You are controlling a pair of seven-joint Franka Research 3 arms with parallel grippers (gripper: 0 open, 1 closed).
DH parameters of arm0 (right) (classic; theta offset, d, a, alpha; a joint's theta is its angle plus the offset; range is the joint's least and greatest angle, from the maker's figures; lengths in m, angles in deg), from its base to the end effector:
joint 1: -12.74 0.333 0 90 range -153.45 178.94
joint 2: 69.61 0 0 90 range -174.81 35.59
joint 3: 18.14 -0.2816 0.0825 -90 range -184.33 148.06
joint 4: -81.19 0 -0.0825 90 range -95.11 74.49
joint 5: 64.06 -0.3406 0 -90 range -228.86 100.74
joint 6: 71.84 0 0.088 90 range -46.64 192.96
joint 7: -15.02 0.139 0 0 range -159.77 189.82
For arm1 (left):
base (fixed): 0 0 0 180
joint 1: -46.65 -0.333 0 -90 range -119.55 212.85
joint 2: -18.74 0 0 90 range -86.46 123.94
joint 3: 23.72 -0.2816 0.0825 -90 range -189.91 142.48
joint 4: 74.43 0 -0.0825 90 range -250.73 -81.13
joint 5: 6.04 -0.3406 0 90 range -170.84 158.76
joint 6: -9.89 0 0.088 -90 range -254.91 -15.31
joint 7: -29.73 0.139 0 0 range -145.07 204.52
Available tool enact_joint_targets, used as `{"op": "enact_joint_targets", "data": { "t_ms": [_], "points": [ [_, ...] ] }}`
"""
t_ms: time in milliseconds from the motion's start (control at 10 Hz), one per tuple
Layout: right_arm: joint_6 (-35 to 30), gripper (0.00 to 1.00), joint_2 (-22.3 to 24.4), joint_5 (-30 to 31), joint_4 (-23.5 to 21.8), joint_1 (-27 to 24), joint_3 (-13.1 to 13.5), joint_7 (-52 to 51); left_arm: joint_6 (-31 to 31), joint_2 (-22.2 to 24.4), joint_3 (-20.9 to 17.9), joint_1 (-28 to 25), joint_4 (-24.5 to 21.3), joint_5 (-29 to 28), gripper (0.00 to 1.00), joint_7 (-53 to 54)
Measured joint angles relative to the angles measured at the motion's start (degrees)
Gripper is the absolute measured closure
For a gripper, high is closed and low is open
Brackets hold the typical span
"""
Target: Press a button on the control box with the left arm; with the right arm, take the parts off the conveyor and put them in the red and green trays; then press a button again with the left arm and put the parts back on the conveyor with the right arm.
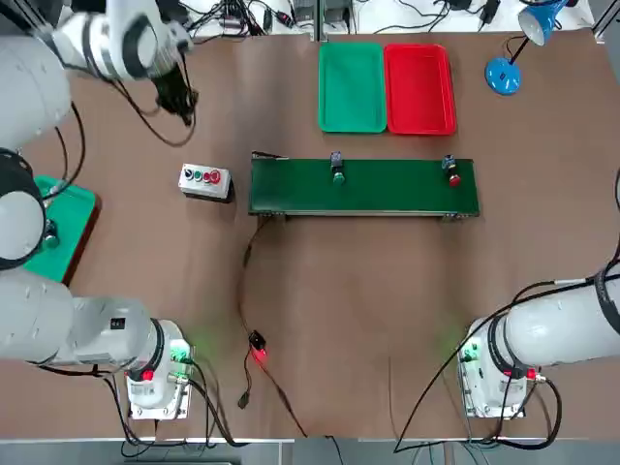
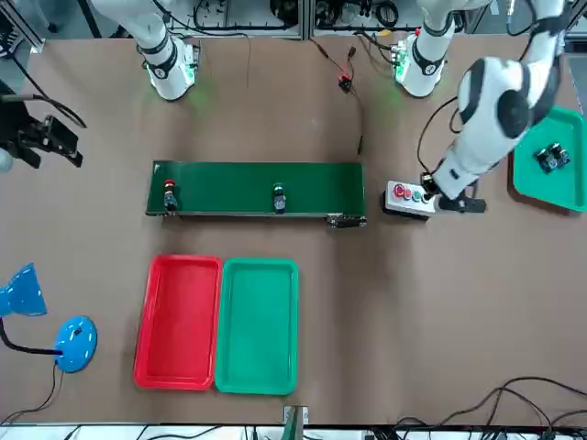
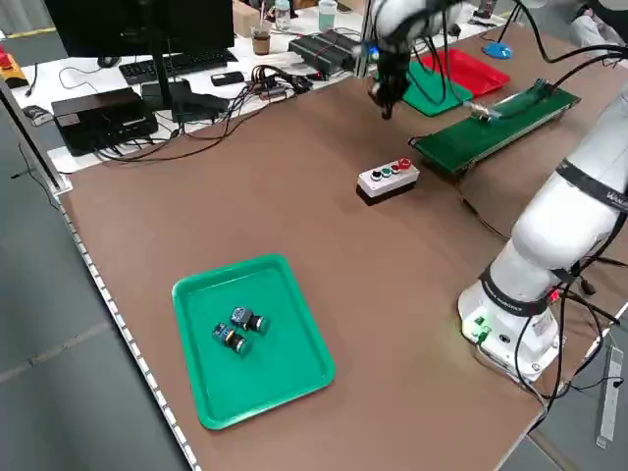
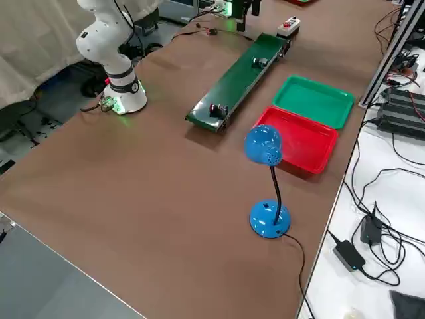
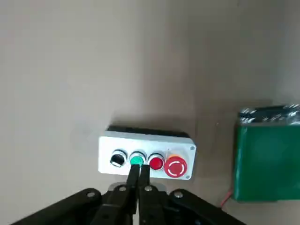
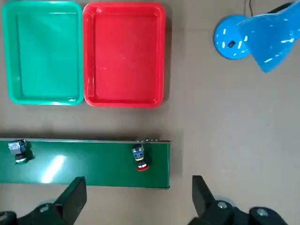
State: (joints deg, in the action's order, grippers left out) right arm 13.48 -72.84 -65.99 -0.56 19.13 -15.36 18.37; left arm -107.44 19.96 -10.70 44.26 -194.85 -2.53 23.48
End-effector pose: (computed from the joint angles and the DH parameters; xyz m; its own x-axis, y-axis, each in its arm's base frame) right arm 0.5177 0.0383 0.5831 1.0000 0.0074 0.0042 0.0075 -0.9995 -0.0311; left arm 0.4881 -0.0970 0.3802 0.9981 -0.0481 -0.0389 -0.0463 -0.9979 0.0447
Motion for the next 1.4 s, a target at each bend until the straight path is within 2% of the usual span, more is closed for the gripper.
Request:
{"op": "enact_joint_targets", "data": {
  "t_ms": [100, 300, 400, 500, 700, 800, 1000, 1300, 1400],
  "points": [
    [0.2, 0.01, -1.0, 0.0, -0.4, 0.6, -0.1, 0.0, 2.4, 0.0, -0.1, -1.1, 5.1, 0.0, 0.87, 0.0],
    [0.6, 0.01, -4.8, 0.0, -1.4, 2.4, -0.1, 0.0, 5.6, -0.1, -0.3, -3.5, 13.3, 0.0, 0.58, 0.0],
    [2.2, 0.01, -7.0, 0.1, -2.4, 3.0, -0.1, 0.0, 9.3, -0.2, -0.9, -4.2, 17.3, 0.0, 0.42, 0.0],
    [5.6, 0.01, -8.5, 0.1, -4.9, 3.0, -0.1, -0.1, 13.1, -0.7, -2.3, -4.0, 21.3, 0.0, 0.29, 0.6],
    [15.3, 0.01, -9.3, 0.1, -13.9, 2.8, 0.2, -4.2, 19.9, -2.1, -7.3, -1.1, 28.5, 0.0, 0.00, 2.2],
    [19.1, 0.01, -9.3, 0.1, -17.9, 2.3, 0.3, -6.2, 22.9, -2.5, -10.2, 0.9, 31.0, 0.0, 0.00, 3.5],
    [27.0, 0.01, -8.9, 0.2, -25.8, 1.9, 0.4, -8.8, 28.1, -2.2, -13.8, 3.2, 33.2, 0.0, 0.00, 6.1],
    [43.0, 0.01, -4.9, 0.2, -42.1, 1.9, 0.3, -9.4, 29.9, -2.0, -14.2, 3.6, 33.3, 0.0, 0.00, 6.5],
    [46.0, 0.01, -3.3, 0.1, -46.6, 1.9, 0.3, -9.4, 30.0, -2.1, -14.2, 3.7, 33.3, -0.1, 0.00, 6.5]
  ]
}}
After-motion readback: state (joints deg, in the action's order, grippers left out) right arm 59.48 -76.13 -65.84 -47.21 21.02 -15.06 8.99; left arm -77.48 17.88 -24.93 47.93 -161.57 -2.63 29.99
